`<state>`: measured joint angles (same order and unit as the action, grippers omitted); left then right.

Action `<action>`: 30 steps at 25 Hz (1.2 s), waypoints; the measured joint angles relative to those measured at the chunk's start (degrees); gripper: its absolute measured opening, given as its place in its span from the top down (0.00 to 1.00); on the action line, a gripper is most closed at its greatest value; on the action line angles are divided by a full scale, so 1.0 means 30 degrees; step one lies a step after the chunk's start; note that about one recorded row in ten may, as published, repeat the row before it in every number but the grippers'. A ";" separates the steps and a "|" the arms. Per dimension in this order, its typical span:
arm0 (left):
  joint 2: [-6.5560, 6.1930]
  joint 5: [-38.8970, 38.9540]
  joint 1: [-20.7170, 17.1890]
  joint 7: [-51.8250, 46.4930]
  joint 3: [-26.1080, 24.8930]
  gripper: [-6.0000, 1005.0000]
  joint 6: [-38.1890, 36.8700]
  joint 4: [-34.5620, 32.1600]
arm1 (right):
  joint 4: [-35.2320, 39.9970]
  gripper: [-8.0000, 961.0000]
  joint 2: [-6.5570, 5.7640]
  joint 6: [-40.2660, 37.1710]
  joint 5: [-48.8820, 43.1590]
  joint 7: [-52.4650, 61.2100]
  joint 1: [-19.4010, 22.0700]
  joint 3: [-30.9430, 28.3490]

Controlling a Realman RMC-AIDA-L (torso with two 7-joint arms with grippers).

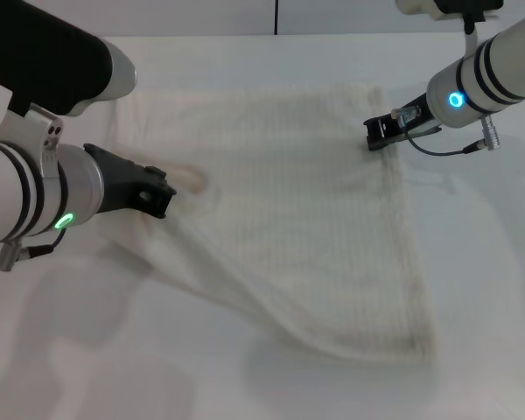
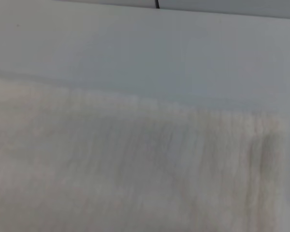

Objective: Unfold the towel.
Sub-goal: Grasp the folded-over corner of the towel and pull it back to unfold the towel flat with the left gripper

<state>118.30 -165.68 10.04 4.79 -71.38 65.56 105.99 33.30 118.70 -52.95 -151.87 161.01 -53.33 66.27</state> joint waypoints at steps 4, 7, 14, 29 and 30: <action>-0.0001 -0.0001 -0.0018 -0.0126 -0.0399 0.90 0.0666 0.0168 | -0.0047 0.95 -0.0008 0.0000 0.0000 -0.0010 -0.0006 -0.0001; -0.0045 -0.0014 -0.0042 -0.0325 -0.0559 0.89 0.0828 0.0261 | -0.0067 0.95 -0.0024 0.0000 0.0000 -0.0027 0.0005 -0.0001; -0.0058 -0.0027 -0.0042 -0.0358 -0.0888 0.88 0.1617 0.0279 | -0.0115 0.95 -0.0047 -0.0004 -0.0053 -0.0037 0.0044 -0.0001; -0.0065 -0.0014 -0.0254 -0.0497 -0.1029 0.85 0.3959 0.0137 | -0.0104 0.95 -0.0047 -0.0164 -0.0208 -0.0030 -0.0035 0.0000; -0.0065 -0.0014 -0.0254 -0.0497 -0.1029 0.85 0.3959 0.0137 | -0.0104 0.95 -0.0047 -0.0164 -0.0208 -0.0033 -0.0027 -0.0001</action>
<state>118.10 -165.72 9.27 3.29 -74.47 77.44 106.40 32.99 118.56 -53.45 -152.49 160.91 -53.41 66.26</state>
